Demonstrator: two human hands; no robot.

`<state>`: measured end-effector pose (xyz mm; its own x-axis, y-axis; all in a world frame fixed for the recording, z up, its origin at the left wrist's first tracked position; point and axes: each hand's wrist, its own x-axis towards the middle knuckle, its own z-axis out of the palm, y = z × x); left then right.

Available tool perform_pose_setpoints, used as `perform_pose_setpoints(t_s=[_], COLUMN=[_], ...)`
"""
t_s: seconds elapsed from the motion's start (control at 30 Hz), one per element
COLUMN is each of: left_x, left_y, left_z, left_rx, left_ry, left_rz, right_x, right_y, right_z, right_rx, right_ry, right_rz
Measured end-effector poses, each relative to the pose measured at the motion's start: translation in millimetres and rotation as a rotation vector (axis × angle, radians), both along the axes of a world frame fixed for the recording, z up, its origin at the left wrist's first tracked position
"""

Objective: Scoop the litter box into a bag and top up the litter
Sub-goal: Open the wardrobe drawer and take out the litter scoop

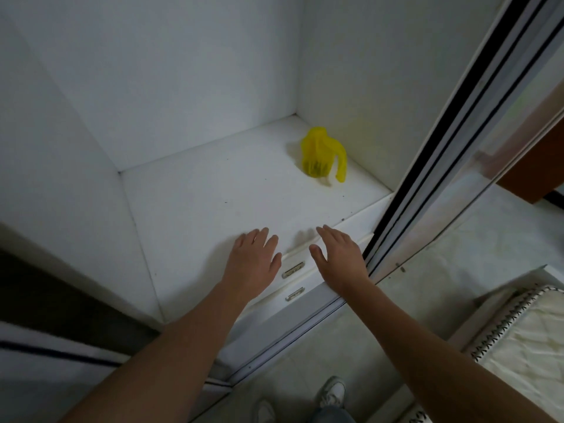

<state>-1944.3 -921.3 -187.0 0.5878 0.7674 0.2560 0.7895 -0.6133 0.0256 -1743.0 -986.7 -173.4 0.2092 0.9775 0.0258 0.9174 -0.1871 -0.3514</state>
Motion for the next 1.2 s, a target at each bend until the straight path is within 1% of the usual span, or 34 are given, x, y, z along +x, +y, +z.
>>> perform_pose_setpoints(t_s=[0.2,0.4,0.67,0.97,1.07,1.2], left_x=[-19.1,-19.5,-4.0,8.9,11.8,14.2], left_y=[-12.0,-18.0,-19.0,-11.5,-5.1,3.9], left_z=[5.0,7.2,11.6,15.9,14.5,11.2], left_rx=[0.035,0.001,-0.056,-0.115,-0.158,-0.197], left_ry=[-0.037,-0.044,0.037,0.107,0.114,0.139], left_rz=[0.006,0.052,0.072,0.11,0.09,-0.014], right_x=[-16.1,-20.0,-8.2,11.4,8.8,4.7], right_y=[-5.5,-13.6,-22.2,-9.9,-11.5,-24.1], right_z=[11.6,10.1,-4.3,-3.3,-9.2,-17.9], right_rx=[-0.002,-0.054,-0.098,-0.097,-0.099,-0.128], right_ry=[-0.104,-0.123,-0.101,-0.079,-0.073,-0.065], right_rz=[0.044,0.07,0.098,0.193,0.2,0.13])
